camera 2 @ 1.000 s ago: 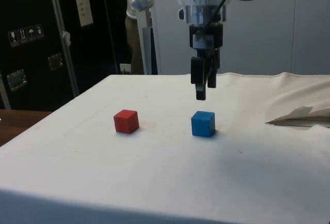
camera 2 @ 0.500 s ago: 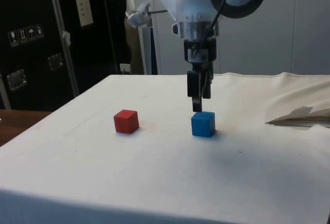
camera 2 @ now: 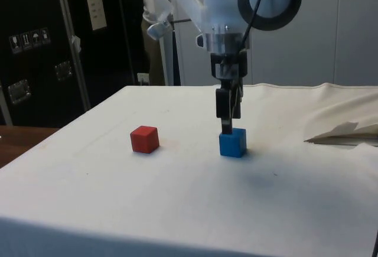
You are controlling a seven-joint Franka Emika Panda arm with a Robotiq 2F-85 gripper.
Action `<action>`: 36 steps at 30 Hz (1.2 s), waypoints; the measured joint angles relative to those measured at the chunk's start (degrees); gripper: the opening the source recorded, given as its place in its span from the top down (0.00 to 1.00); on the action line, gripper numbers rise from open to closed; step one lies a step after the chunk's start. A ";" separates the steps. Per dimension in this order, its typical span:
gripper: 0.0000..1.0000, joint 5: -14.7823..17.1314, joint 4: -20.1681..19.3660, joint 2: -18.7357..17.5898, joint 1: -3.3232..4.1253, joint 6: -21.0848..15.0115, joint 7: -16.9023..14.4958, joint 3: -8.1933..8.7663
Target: Stack the two cubes.
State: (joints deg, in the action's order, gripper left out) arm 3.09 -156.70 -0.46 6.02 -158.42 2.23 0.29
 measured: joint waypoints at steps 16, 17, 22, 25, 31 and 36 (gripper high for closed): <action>0.00 0.06 -0.74 -0.69 -0.34 -0.46 -0.69 3.09; 0.00 0.06 -0.74 -0.69 -0.34 -0.46 -0.69 3.09; 0.00 0.11 -0.46 -1.03 -0.40 -0.46 -0.11 3.50; 0.00 0.17 -0.29 -1.20 -0.46 -0.46 0.23 3.67; 0.00 0.17 -0.23 -1.20 -0.46 -0.46 0.23 3.78; 0.00 0.17 0.40 -1.72 -0.46 -0.63 0.17 3.78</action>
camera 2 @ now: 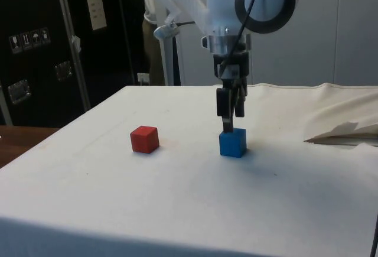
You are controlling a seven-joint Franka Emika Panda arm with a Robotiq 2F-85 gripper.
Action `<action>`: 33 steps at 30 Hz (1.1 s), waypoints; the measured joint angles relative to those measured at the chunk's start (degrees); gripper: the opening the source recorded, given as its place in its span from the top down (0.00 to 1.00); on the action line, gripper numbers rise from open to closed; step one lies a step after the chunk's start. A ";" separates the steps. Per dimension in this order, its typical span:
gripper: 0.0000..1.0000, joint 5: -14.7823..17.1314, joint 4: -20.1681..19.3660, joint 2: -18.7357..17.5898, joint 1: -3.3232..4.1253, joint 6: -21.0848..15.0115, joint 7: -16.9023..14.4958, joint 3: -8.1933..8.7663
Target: Stack the two cubes.
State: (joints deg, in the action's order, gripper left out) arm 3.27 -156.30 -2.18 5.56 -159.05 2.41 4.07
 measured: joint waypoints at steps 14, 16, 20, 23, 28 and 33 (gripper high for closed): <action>0.00 2.23 0.92 -2.41 0.00 -2.86 -1.43 -0.57; 0.00 2.23 0.92 -2.58 0.00 -2.98 -1.43 -0.57; 0.00 2.29 0.80 -3.21 0.00 -3.55 -1.43 -0.63; 0.00 2.29 0.74 -3.67 0.00 -4.24 -1.43 -0.69; 0.00 2.46 0.74 -5.39 0.00 -6.59 -1.43 -0.80; 0.00 2.58 0.80 -6.42 0.00 -8.02 -1.43 -0.86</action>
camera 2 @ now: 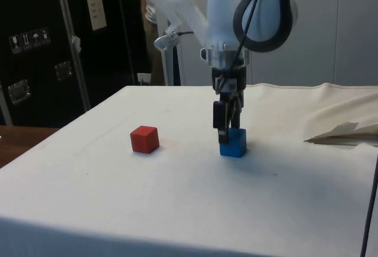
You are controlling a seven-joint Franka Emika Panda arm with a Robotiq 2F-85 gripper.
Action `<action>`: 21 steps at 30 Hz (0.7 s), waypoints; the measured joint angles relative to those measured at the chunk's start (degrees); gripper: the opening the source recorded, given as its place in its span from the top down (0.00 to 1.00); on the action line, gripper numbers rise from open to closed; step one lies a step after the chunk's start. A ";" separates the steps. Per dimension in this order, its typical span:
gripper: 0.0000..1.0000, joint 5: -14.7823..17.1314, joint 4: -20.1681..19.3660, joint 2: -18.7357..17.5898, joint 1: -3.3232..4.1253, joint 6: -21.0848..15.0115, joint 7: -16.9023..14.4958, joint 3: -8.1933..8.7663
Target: Stack the two cubes.
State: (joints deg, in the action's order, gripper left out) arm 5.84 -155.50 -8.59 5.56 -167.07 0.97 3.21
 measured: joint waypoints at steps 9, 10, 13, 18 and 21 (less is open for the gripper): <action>0.00 0.63 0.11 -2.98 0.00 -3.50 0.00 -0.34; 0.00 0.63 0.17 -3.32 0.00 -3.90 0.00 -0.40; 0.00 0.63 0.29 -3.78 0.00 -4.35 0.00 -0.40; 0.11 0.63 0.34 -3.90 0.00 -4.47 0.00 -0.40; 0.43 0.63 0.34 -3.90 0.00 -4.47 0.00 -0.40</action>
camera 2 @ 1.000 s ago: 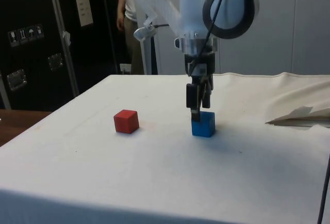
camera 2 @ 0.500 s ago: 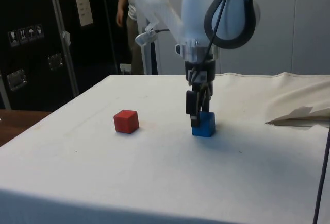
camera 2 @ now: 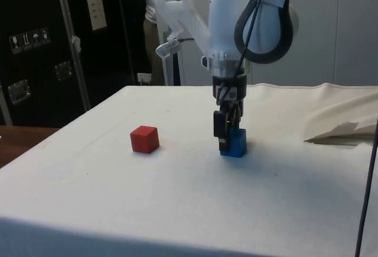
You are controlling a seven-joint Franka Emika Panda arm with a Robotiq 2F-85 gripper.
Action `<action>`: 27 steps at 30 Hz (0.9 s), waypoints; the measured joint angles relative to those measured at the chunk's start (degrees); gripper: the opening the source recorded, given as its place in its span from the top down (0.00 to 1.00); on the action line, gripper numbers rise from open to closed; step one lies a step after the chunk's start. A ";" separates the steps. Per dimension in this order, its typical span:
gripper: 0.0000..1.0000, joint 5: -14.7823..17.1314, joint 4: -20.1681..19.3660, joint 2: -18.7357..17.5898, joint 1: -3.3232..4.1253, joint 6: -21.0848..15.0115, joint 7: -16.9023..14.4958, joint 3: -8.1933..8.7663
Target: Stack the two cubes.
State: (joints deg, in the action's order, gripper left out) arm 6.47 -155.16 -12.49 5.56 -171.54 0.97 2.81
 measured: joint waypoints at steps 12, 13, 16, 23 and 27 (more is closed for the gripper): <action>1.00 0.00 0.00 0.06 0.00 0.06 0.00 0.06; 1.00 0.00 0.00 0.06 0.00 0.06 0.00 0.06; 1.00 0.00 0.06 0.23 0.00 0.06 0.00 0.06; 1.00 0.00 0.23 4.01 0.00 3.90 0.00 0.11; 1.00 0.00 0.17 6.30 0.00 6.30 0.00 0.11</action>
State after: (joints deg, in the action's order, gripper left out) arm 6.47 -154.99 -6.19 5.56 -165.24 0.97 2.92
